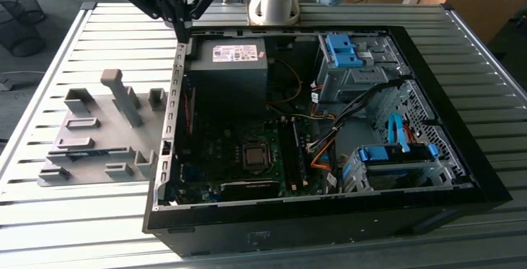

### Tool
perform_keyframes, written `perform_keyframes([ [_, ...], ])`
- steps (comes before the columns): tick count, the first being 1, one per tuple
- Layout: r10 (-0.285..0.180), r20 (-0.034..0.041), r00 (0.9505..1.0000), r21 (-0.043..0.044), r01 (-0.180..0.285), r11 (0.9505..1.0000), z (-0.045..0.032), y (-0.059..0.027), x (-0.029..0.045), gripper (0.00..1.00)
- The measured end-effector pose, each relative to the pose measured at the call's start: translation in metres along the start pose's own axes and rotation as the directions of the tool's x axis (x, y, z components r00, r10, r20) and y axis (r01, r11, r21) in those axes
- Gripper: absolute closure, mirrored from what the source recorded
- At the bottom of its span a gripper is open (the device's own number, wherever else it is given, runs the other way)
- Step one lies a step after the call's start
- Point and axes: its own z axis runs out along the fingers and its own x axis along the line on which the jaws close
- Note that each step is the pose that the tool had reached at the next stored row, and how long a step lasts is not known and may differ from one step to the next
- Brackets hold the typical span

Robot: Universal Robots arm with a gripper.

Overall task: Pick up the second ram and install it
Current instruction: 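Reach for the second ram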

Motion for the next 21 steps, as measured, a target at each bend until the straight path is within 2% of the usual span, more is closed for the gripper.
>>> perform_keyframes([
  [21, 0.000, 0.0000, 1.0000, 0.0000, 0.000, 1.0000, 0.0001, -0.0007, 0.0088, 0.90],
])
